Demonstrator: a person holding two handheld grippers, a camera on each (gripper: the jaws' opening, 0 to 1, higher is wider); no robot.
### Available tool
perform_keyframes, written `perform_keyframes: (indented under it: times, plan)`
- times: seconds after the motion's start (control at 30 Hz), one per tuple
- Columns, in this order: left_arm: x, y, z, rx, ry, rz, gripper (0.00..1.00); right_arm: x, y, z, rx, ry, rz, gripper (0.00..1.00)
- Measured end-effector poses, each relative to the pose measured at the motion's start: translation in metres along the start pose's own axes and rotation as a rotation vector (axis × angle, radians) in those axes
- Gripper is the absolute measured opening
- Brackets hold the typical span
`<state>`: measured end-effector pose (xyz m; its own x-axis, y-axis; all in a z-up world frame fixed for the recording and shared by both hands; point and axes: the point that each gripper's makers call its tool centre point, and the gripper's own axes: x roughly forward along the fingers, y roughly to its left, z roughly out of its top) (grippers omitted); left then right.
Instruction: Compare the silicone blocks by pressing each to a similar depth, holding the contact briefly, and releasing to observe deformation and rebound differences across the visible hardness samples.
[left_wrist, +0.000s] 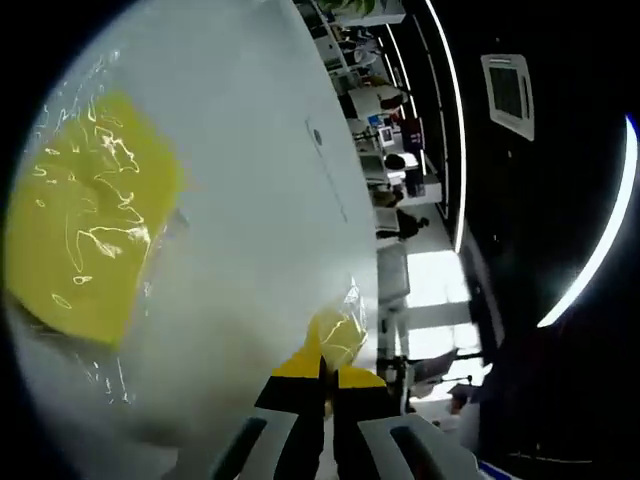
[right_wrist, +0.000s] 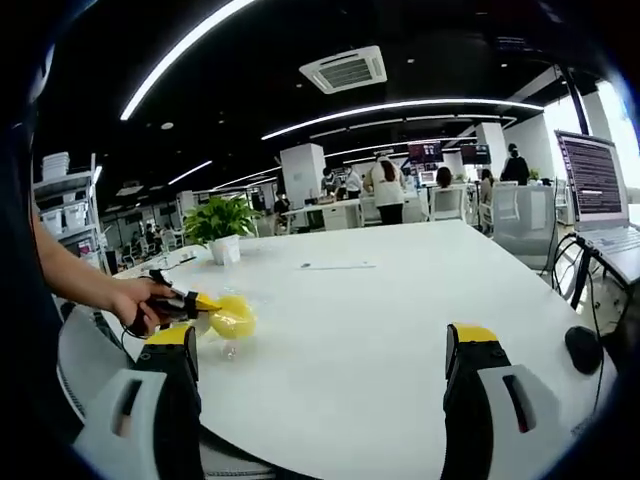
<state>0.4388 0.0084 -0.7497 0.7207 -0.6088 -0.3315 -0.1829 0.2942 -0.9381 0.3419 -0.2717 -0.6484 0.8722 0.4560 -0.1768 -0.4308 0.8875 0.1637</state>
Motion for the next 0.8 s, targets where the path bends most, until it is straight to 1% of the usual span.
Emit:
perform_keyframes:
  times: [0.07,0.23,0.3,0.43,0.47,0.6,0.8]
  plan:
    - [0.001,0.007,-0.001,-0.010,0.008,0.020,0.00,-0.001,0.000,-0.001,-0.001,0.007,0.000,0.97]
    - [0.004,0.015,-0.001,-0.020,0.009,0.047,0.00,-0.001,-0.002,-0.004,0.008,0.015,-0.004,0.97]
    - [0.004,0.019,-0.003,-0.044,0.013,0.054,0.00,-0.001,-0.003,-0.003,0.007,0.013,-0.005,0.97]
    - [0.006,0.023,-0.006,-0.053,0.010,0.080,0.00,0.000,-0.006,-0.002,0.010,0.008,-0.013,0.97]
    - [0.006,0.025,-0.007,-0.051,0.012,0.093,0.00,0.000,-0.007,-0.002,0.012,0.007,-0.013,0.97]
    - [0.006,0.030,-0.008,-0.043,0.020,0.112,0.00,0.000,-0.005,-0.004,0.017,0.013,-0.012,0.97]
    - [0.005,0.033,-0.008,0.000,0.029,0.129,0.00,-0.002,-0.006,-0.007,0.021,0.013,-0.014,0.97]
